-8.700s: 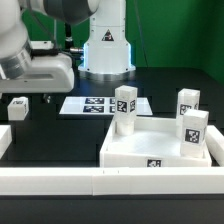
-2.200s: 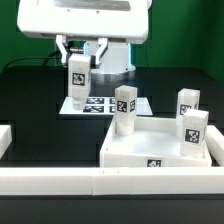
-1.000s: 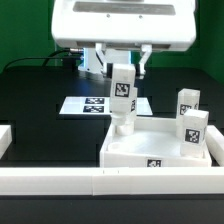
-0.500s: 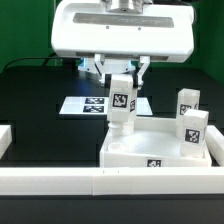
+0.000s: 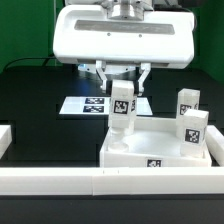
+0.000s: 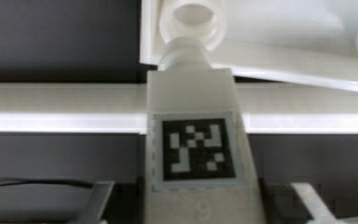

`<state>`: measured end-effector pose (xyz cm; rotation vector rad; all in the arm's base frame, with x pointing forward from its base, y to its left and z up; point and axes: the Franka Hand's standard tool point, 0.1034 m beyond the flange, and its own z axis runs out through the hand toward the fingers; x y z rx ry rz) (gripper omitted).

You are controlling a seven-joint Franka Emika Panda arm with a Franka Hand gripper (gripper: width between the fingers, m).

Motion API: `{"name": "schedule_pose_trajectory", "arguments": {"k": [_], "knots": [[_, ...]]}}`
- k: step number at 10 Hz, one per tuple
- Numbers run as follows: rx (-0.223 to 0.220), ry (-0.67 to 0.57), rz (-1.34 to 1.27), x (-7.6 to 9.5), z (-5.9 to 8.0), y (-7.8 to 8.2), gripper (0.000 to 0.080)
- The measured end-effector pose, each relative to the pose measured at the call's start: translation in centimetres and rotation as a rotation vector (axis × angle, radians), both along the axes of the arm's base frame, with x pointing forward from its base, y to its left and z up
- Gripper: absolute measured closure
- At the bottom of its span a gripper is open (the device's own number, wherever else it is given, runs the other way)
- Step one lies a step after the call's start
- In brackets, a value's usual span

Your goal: Assemble square table

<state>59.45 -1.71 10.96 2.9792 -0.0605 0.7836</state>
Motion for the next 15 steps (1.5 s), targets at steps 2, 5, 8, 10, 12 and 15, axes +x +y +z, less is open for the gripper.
{"name": "schedule_pose_trajectory", "arguments": {"k": [2, 5, 8, 10, 12, 15], "knots": [[-0.003, 0.011, 0.002, -0.3, -0.8, 0.2, 0.0514], [-0.004, 0.017, 0.002, -0.4, -1.2, 0.2, 0.0514], [-0.009, 0.015, 0.003, -0.4, -1.6, 0.2, 0.0514], [-0.01, 0.028, 0.006, -0.7, -2.3, 0.3, 0.0514], [-0.017, 0.017, 0.005, -0.6, -2.4, 0.3, 0.0514], [-0.046, -0.022, -0.005, -0.7, -2.4, -0.4, 0.0501]]}}
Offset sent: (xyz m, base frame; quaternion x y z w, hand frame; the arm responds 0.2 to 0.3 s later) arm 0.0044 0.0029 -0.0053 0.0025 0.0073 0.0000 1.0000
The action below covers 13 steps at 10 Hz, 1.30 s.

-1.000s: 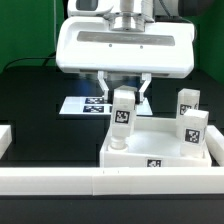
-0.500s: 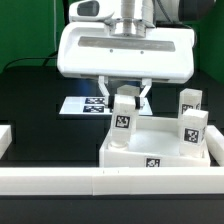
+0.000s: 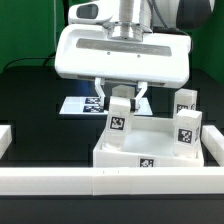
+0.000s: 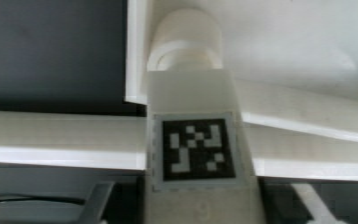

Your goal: Assemble square table

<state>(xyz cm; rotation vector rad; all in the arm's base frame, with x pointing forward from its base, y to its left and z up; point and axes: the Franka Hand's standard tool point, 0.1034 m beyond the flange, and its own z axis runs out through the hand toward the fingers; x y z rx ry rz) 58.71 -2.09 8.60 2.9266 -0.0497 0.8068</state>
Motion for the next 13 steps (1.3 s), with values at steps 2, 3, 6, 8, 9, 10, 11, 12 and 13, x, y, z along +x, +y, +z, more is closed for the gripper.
{"name": "schedule_pose_trajectory", "arguments": {"k": [2, 3, 6, 8, 9, 10, 11, 12, 13], "knots": [[0.016, 0.014, 0.006, 0.1, 0.6, 0.5, 0.0328], [0.023, 0.01, 0.008, 0.3, 1.3, 0.7, 0.0191], [0.081, 0.062, 0.019, 0.5, 3.4, 1.3, 0.0152], [0.092, 0.072, 0.024, 1.3, 4.8, 0.6, 0.0151], [0.09, 0.075, 0.023, 1.1, 4.4, 0.6, 0.0151], [0.09, 0.076, 0.022, 1.0, 4.4, 0.6, 0.0151], [0.097, 0.086, 0.021, 1.0, 4.3, 0.7, 0.0151], [0.107, 0.109, 0.022, 0.8, 4.0, 0.7, 0.0151], [0.104, 0.123, 0.014, 0.7, 3.5, -0.1, 0.0151]]}}
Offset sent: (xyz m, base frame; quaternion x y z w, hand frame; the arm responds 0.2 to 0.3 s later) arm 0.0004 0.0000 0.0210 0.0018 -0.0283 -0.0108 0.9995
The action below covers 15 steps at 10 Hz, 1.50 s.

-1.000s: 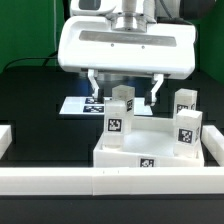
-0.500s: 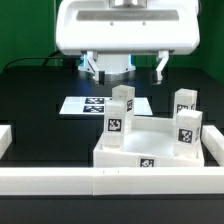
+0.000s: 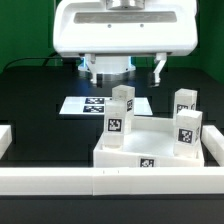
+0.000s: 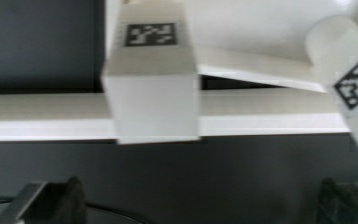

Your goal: Assemble square table

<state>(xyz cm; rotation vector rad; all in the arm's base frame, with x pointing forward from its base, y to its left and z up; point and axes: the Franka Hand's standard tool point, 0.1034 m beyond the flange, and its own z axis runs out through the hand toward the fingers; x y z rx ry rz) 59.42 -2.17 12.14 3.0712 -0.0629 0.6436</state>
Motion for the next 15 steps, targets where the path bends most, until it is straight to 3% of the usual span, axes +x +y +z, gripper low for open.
{"name": "schedule_pose_trajectory", "arguments": {"k": [1, 4, 6, 7, 10, 15], "knots": [[0.032, 0.074, -0.005, -0.2, -0.6, -0.1, 0.0151], [0.07, 0.241, -0.003, -0.1, -1.3, -1.0, 0.0151], [0.107, 0.386, 0.008, -0.6, -1.3, -0.3, 0.0151], [0.104, 0.384, 0.006, -0.3, -1.4, -0.5, 0.0151], [0.034, 0.332, 0.008, 0.6, -2.4, -0.9, 0.0151], [0.029, 0.343, 0.002, 0.1, -3.7, -1.3, 0.0151]]}}
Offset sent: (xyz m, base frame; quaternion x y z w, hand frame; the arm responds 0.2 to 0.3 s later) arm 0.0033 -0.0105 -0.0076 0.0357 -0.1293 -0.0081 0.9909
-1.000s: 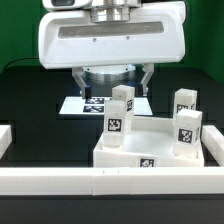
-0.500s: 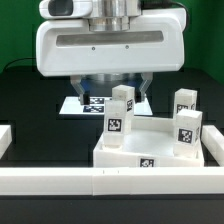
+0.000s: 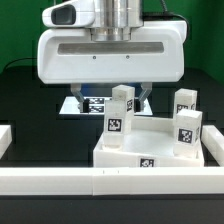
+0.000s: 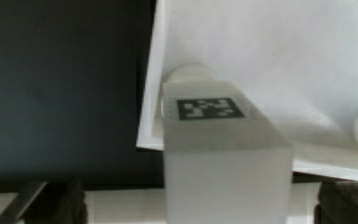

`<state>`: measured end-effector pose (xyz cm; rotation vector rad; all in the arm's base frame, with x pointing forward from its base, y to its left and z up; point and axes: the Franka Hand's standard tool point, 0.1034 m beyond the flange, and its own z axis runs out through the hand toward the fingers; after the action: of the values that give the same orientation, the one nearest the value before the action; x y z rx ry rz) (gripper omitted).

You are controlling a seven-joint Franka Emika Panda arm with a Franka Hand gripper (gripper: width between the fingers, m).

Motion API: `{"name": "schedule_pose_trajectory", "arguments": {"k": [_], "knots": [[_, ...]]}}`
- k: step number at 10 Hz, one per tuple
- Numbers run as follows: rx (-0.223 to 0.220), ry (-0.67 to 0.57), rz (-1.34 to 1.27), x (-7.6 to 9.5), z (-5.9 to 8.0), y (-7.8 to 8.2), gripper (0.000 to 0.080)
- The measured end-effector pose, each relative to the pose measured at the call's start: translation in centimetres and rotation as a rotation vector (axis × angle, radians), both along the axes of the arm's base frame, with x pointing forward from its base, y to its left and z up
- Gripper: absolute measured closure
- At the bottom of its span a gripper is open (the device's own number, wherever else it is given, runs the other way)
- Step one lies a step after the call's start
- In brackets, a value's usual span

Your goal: Assemble square table

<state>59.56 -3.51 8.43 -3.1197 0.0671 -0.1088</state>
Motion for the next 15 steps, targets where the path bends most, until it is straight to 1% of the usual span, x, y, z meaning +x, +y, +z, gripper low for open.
{"name": "schedule_pose_trajectory", "arguments": {"k": [1, 3, 4, 7, 9, 11, 15], "knots": [[0.001, 0.006, 0.0, -0.23, -0.17, 0.23, 0.0151], [0.002, 0.007, 0.005, -0.21, -0.13, 0.51, 0.0417], [0.002, 0.007, 0.006, -0.21, -0.12, 0.49, 0.0515], [0.004, 0.006, -0.013, -0.2, -0.13, 0.49, 0.0515], [0.011, 0.008, -0.11, -0.19, -0.14, 0.5, 0.0515], [0.032, 0.008, -0.286, -0.2, -0.15, 0.41, 0.0515], [0.094, 0.016, -0.802, -0.2, -0.28, 0.96, 0.0514]]}}
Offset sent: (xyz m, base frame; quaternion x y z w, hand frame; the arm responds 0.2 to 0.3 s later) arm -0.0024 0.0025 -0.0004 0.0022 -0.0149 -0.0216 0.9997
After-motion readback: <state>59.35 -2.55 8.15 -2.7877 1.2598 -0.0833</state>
